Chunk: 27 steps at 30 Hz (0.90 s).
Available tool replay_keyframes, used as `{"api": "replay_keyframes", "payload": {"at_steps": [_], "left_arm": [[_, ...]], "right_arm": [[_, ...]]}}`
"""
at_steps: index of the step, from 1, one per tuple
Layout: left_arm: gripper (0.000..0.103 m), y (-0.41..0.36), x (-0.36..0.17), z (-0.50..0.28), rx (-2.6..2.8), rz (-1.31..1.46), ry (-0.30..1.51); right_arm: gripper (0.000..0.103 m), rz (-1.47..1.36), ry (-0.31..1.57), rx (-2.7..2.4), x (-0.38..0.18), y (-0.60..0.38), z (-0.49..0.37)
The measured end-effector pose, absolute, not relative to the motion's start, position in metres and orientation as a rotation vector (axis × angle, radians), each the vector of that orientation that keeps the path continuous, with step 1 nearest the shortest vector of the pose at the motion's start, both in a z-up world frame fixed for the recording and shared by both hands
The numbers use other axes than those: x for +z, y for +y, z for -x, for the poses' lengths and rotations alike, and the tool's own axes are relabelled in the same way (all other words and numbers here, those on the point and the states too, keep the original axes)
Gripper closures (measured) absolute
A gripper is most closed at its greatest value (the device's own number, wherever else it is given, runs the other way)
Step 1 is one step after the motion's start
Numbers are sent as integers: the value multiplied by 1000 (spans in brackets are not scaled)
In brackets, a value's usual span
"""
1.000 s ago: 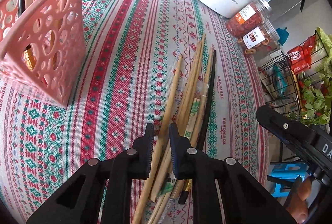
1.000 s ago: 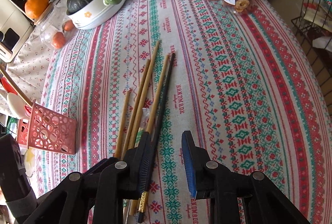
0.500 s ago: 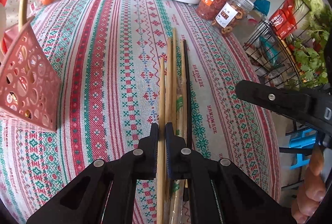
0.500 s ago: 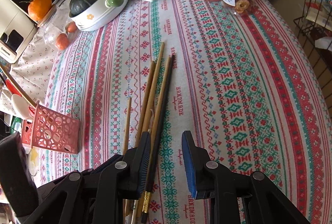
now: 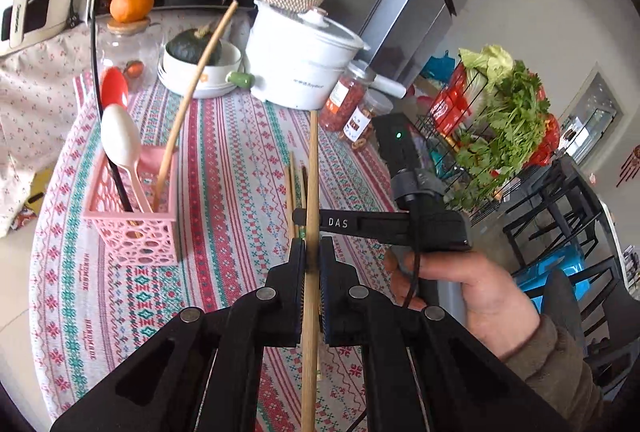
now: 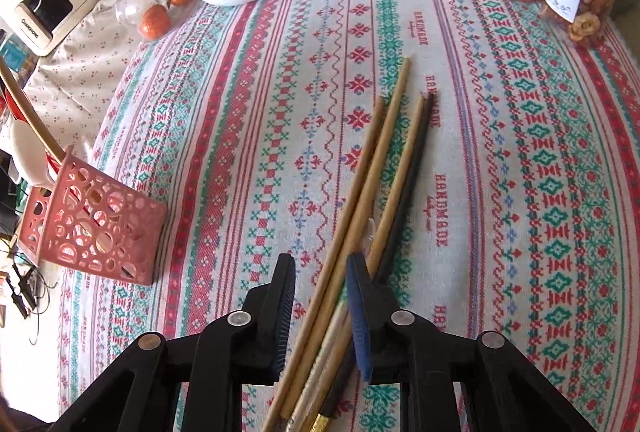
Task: Organize utensils
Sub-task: 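Return the left tool to the chopstick pile and grasp a bamboo chopstick, then lift the bamboo chopstick with the left tool while the right tool grasps two bamboo chopsticks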
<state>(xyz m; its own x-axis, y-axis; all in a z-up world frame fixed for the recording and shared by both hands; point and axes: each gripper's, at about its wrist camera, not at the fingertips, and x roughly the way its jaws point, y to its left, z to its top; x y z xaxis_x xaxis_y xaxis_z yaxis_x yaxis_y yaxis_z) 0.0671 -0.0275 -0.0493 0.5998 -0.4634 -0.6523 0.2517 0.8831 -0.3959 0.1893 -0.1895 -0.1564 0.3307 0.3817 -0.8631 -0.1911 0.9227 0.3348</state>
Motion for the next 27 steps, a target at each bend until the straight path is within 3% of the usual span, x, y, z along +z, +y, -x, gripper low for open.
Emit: {"api": "replay_keyframes", "payload": {"at_steps": [17,25,27], "left_arm": [[96,11,-35,-74,-418,334,738],[96,14,-35,-74,-410,335,730],[96,13,-35,-74,-408,329,730]], "right_arm": [[90,-7,1186,292,-176,-164,-211],[90,17,1159,293,-173,-157,-208],[85,49,1171,248,-179,-157,-208]]}}
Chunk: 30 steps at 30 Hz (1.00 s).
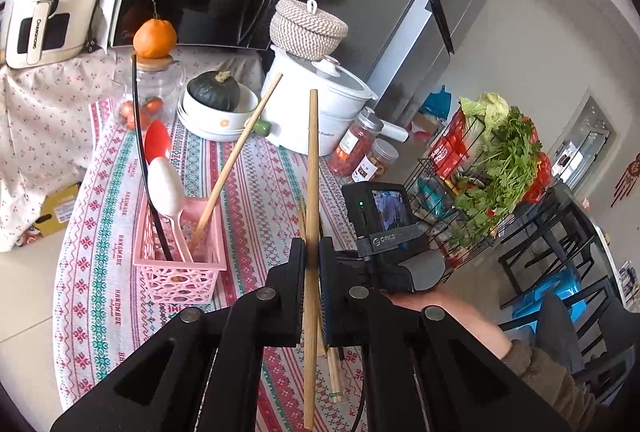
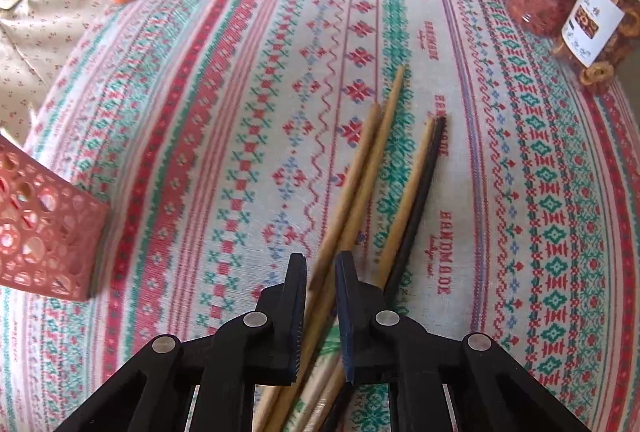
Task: Organize utensils
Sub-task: 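Lift the bamboo chopstick with the left tool while the right tool grasps two bamboo chopsticks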
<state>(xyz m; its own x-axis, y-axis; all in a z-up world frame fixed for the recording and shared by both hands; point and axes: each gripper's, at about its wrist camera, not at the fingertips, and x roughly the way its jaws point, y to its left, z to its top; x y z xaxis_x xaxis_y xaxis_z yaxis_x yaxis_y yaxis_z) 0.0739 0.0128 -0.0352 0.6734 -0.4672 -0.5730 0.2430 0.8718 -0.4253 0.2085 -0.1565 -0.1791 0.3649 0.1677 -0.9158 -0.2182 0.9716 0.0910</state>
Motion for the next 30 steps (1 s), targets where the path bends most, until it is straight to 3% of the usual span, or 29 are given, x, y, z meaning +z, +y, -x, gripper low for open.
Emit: {"api": "replay_keyframes", "payload": {"at_steps": [2,7,9,23,27,30], "left_arm": [[96,13,-35,-74,-407,327,726],[96,14,-35,-74,-385,311,720],[96,16,-36,-74,-381,316,720],[96,16,-32,-70,-378,311,702],[96,17,-32,-71,-377,315,701],[96,16,-33,-71,-378,316,707]], "right_arm": [[84,50,1169,255,-181,-156,-209],[99,76,1160,275,-173,-149,-206],[100,69,1167,273,-172,-150,-205],[97,25,1145,270,-173,-152,-205],[88,8,1167,286,-176,-152,-207],[87,62,1159,265,-177,-147,-205]]}}
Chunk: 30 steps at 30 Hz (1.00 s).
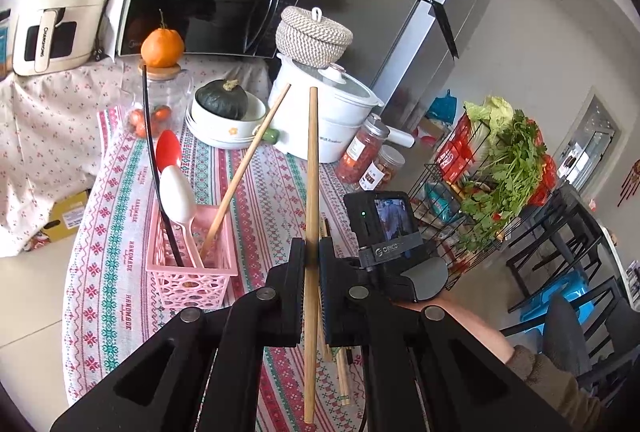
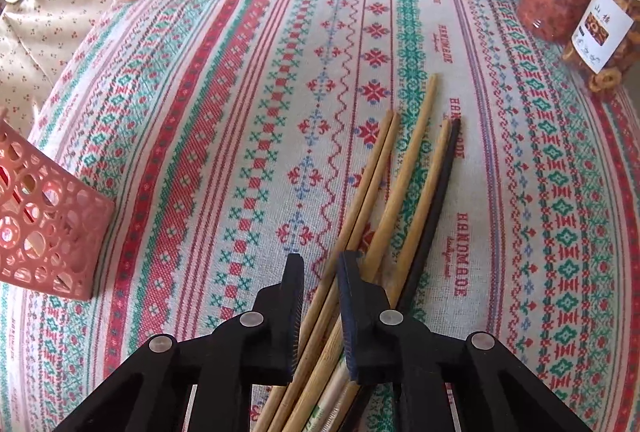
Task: Organize utensils
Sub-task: 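Lift the bamboo chopstick with the left tool while the right tool grasps two bamboo chopsticks, then carry the chopsticks over the pink basket and open both tools to drop them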
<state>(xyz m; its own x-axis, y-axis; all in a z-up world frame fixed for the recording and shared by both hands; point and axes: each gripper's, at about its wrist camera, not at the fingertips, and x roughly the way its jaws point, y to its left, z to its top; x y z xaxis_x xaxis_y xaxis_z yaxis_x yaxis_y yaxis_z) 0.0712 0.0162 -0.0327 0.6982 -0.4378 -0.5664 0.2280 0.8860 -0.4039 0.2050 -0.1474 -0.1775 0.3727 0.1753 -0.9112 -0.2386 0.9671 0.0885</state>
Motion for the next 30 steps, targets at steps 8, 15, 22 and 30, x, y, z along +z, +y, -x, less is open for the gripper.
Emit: {"api": "replay_keyframes", "payload": {"at_steps": [8,15,22,30], "left_arm": [[96,16,-31,-72,-375,322,698],[96,31,-22,-65,-327,338,623],[96,61,-5,-63,-238,382,518],[96,97,5,-74,-98,430,380]], "right_arm": [[84,24,1192,261,-183,-154,-209],[94,80,1062,285,-152,-144,-198],[94,-74,814,346,-93,-152,-174],[94,-182,505,463,-35,-152,-140]]}}
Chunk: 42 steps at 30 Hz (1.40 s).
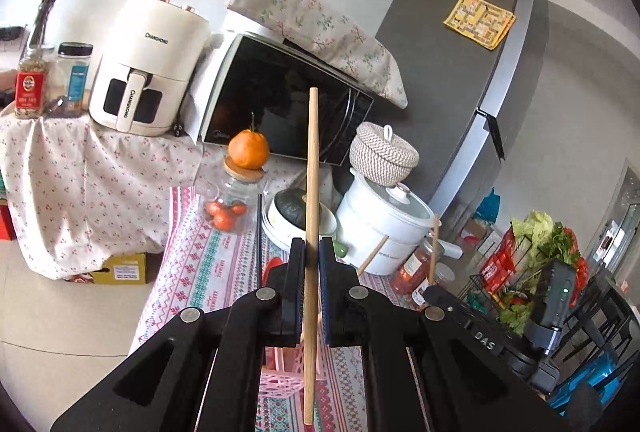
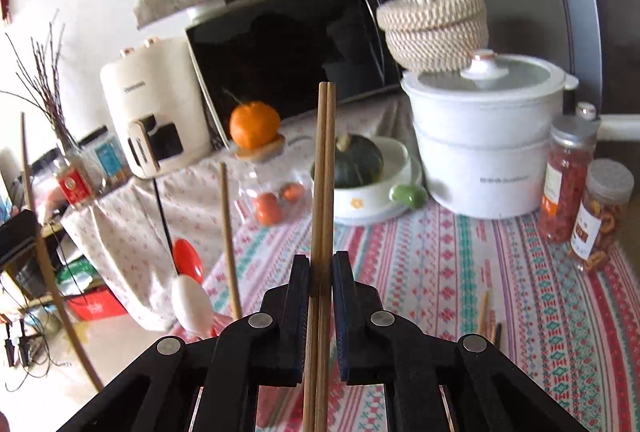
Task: Organize utensils
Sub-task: 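Carry the chopsticks over the pink basket and open both tools to drop them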
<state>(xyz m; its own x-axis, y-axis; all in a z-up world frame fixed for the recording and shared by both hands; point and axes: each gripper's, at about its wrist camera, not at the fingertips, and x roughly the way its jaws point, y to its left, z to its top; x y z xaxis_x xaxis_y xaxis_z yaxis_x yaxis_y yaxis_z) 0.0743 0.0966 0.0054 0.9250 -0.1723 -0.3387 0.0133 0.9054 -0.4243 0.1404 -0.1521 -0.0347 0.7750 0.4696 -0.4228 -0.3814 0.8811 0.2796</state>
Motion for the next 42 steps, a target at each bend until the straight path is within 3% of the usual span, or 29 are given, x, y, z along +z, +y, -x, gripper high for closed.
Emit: {"api": "replay_keyframes", "payload": {"at_steps": [9,16,21,25,30,33,38,42], "left_arm": [[96,95,-5,-103,-20,359,241],[96,80,-37,-119,11,287,322],[95,73,-57,-135,-17,249,496],[77,83,-57,-133,-32,319,560],[74,109,-40,-116,-23,458,617],[66,122,-43,-110,31,490,745],[64,140,-74,-119,59,533,956],[64,148,-88,-118,73,559,1017]], "right_arm": [[94,-145,334,477,-7,-144,-110],[94,-101,328,482,-14,-134,-107],[94,-71,303,457,-15,-129,-101],[94,-56,288,443,-17,-125,-97],[94,-74,275,433,-17,-116,-94],[94,-119,247,422,-14,-107,-90],[94,-118,181,392,-11,-72,-87],[94,-175,175,373,-16,-52,-101]]}}
